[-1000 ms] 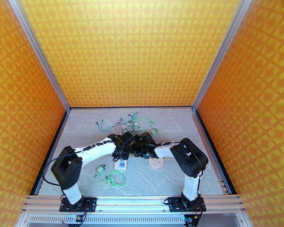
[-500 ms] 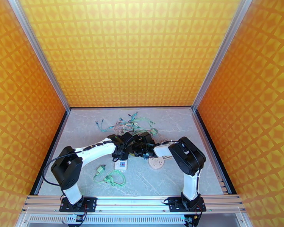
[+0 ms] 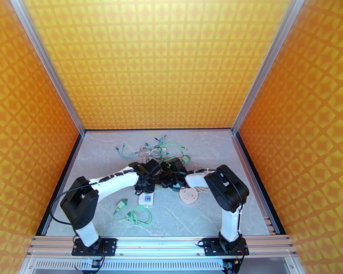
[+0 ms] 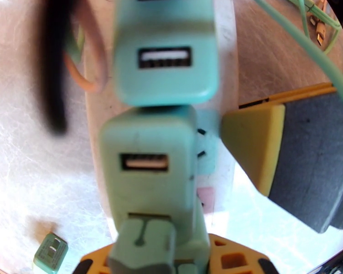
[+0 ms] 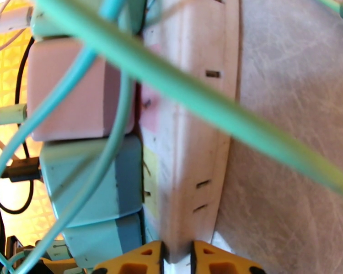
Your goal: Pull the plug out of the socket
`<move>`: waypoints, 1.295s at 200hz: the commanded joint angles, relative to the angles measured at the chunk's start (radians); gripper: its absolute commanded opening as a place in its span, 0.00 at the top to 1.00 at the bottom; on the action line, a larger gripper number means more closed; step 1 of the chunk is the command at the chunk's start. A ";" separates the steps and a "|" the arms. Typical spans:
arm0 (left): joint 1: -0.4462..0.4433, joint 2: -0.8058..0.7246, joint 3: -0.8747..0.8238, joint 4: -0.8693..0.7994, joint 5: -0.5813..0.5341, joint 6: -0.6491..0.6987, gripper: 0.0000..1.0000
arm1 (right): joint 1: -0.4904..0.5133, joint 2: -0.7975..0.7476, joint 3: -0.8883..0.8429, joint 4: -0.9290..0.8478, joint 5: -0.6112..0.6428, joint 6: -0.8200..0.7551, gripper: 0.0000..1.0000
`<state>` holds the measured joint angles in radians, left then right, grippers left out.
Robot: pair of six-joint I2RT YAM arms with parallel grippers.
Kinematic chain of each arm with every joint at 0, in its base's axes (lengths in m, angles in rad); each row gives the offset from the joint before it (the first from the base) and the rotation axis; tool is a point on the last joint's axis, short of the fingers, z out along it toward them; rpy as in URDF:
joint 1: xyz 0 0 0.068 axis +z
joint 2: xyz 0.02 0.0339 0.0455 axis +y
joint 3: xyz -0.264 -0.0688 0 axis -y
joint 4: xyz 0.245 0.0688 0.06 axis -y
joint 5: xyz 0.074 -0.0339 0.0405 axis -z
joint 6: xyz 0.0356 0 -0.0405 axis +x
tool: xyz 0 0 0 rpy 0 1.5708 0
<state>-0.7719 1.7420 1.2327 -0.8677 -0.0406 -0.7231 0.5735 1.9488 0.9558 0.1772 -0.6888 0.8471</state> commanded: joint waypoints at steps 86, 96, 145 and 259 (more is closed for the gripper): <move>-0.057 0.052 0.073 -0.048 -0.036 0.008 0.94 | 0.028 0.070 0.032 -0.253 0.139 -0.068 0.80; -0.070 0.071 0.095 -0.077 -0.064 0.015 0.94 | 0.029 0.072 0.034 -0.256 0.146 -0.064 0.80; -0.071 0.068 0.112 -0.082 -0.072 0.015 0.94 | 0.029 0.081 0.041 -0.276 0.169 -0.053 0.80; 0.033 -0.062 0.032 -0.022 0.048 -0.028 0.93 | 0.030 0.075 0.057 -0.305 0.179 -0.064 0.81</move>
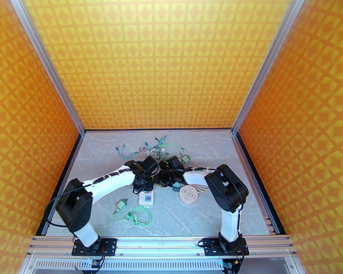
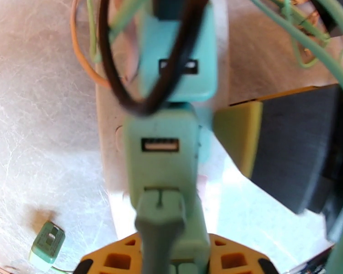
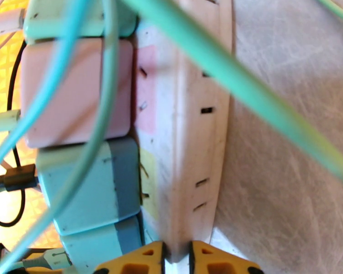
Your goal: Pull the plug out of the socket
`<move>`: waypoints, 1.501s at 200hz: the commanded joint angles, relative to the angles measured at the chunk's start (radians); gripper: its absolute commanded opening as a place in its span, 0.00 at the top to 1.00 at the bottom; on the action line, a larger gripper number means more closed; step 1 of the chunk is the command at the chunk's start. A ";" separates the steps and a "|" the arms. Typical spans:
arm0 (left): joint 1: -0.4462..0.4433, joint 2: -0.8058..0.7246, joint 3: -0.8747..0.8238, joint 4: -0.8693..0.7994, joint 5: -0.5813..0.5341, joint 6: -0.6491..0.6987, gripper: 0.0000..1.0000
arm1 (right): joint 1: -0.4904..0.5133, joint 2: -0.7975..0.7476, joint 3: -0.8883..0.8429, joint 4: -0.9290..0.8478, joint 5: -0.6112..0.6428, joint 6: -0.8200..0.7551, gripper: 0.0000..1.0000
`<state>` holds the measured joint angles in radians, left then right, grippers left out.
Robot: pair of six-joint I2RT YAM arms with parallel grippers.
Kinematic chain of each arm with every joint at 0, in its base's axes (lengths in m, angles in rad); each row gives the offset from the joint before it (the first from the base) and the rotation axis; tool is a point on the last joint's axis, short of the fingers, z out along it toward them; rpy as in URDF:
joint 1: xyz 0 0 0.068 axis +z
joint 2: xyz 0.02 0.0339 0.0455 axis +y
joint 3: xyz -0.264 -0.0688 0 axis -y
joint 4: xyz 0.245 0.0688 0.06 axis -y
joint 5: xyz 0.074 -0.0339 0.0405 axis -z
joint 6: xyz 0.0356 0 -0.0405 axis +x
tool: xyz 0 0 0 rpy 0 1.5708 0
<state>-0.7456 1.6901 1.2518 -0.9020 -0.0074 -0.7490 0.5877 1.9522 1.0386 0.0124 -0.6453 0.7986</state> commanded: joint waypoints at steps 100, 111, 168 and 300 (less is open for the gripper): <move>0.036 -0.075 0.162 -0.194 -0.072 0.080 0.93 | 0.016 0.058 -0.031 -0.136 0.139 -0.014 0.81; 0.055 -0.090 0.180 -0.216 -0.071 0.093 0.92 | 0.016 0.057 -0.032 -0.133 0.139 -0.013 0.81; 0.182 -0.108 0.278 -0.318 -0.121 0.211 0.92 | 0.015 0.045 -0.038 -0.123 0.139 -0.012 0.81; 0.514 0.148 0.495 -0.272 -0.118 0.453 0.91 | 0.015 -0.002 -0.040 -0.143 0.140 -0.013 0.81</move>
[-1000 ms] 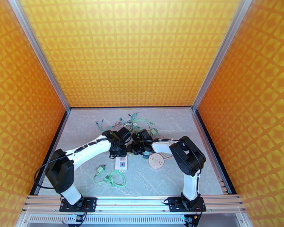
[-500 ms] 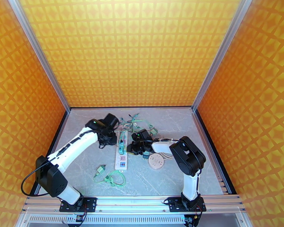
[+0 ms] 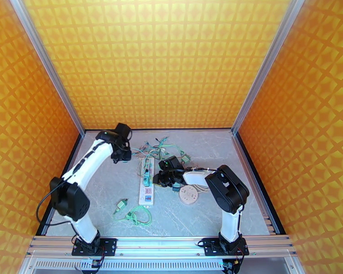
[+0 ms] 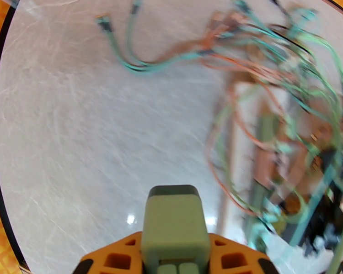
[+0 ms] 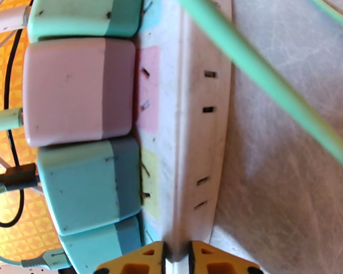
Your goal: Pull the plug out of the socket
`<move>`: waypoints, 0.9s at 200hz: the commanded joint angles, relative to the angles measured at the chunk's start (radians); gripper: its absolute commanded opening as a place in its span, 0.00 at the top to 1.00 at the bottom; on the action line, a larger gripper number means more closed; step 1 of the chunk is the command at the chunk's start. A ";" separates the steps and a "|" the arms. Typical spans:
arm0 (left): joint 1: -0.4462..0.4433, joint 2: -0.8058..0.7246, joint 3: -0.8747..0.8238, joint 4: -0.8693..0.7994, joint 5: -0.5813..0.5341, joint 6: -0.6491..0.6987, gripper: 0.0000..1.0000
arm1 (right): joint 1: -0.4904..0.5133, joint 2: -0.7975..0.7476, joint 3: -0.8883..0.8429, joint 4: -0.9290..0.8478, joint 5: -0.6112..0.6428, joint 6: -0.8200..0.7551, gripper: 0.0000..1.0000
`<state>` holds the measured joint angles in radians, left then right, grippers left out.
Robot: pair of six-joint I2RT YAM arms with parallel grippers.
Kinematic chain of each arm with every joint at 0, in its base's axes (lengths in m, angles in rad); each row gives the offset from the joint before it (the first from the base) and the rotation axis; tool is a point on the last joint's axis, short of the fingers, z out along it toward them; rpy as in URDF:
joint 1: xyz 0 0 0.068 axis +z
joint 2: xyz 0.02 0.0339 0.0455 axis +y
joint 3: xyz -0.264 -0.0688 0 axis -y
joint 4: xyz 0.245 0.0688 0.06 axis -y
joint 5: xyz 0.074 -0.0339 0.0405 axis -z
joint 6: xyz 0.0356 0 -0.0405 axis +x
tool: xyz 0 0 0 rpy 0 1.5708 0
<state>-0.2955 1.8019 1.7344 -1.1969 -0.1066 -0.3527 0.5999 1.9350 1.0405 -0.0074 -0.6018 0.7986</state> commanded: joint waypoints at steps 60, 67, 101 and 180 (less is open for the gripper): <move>0.081 0.056 -0.192 0.156 -0.001 0.071 0.89 | 0.005 0.000 -0.028 -0.150 0.101 -0.013 0.81; 0.081 0.057 -0.244 0.172 0.006 0.066 0.89 | 0.005 -0.003 -0.028 -0.153 0.102 -0.013 0.80; 0.081 0.060 -0.331 0.212 0.010 0.054 0.87 | 0.006 -0.012 -0.033 -0.156 0.103 -0.009 0.80; 0.067 0.077 -0.331 0.227 0.059 0.031 0.66 | 0.008 -0.024 -0.004 -0.199 0.110 -0.024 0.80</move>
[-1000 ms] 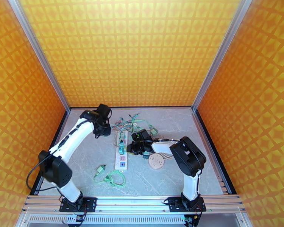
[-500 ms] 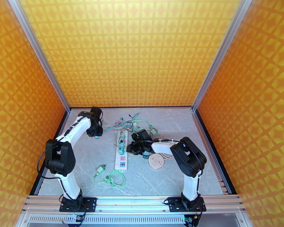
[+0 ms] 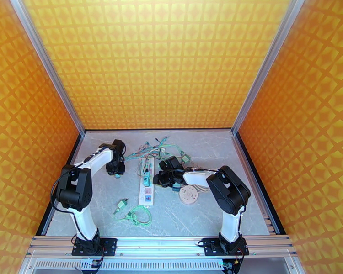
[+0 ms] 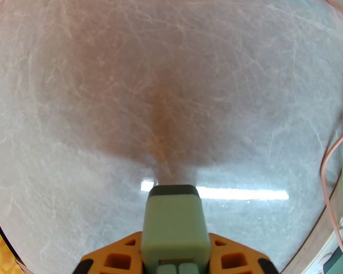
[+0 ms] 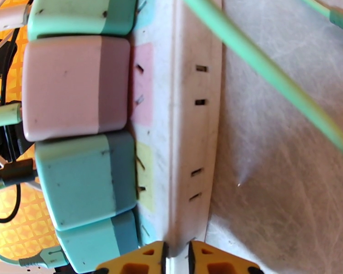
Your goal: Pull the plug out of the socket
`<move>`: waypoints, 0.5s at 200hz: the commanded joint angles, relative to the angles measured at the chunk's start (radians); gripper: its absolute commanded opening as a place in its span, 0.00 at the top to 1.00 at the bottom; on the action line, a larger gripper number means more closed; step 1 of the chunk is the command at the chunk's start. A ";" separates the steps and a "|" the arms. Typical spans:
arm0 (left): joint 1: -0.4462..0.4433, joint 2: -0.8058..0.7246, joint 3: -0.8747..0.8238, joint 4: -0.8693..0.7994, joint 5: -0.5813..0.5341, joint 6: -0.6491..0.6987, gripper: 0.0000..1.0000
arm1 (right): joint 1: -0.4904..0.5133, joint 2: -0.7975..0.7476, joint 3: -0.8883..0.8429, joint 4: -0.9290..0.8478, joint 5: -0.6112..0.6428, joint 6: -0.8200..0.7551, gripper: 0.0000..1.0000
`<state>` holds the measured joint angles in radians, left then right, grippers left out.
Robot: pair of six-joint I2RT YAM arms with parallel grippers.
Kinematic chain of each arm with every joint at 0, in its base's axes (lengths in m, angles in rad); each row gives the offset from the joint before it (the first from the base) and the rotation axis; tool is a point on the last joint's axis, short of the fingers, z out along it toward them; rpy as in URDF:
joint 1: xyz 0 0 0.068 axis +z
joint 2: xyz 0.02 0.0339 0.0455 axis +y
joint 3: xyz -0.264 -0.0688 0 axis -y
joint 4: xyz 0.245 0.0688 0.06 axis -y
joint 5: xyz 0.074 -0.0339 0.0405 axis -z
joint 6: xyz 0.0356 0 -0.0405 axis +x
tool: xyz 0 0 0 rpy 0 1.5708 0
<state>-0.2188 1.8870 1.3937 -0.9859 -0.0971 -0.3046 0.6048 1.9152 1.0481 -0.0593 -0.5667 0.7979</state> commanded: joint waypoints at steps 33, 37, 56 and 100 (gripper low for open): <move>-0.013 -0.082 0.017 0.013 0.124 -0.051 0.41 | 0.003 -0.007 -0.006 -0.155 0.079 -0.032 0.80; -0.016 -0.094 0.018 0.010 0.130 -0.055 0.36 | 0.003 -0.006 -0.006 -0.155 0.079 -0.031 0.80; -0.037 -0.160 0.007 0.000 0.138 -0.076 0.25 | 0.003 -0.003 -0.015 -0.142 0.077 -0.024 0.80; -0.128 -0.331 -0.082 0.015 0.139 -0.181 0.25 | 0.003 -0.003 -0.018 -0.122 0.069 -0.017 0.80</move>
<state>-0.2920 1.6436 1.3712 -0.9756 0.0128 -0.4042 0.6067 1.9068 1.0412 -0.1722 -0.5144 0.7872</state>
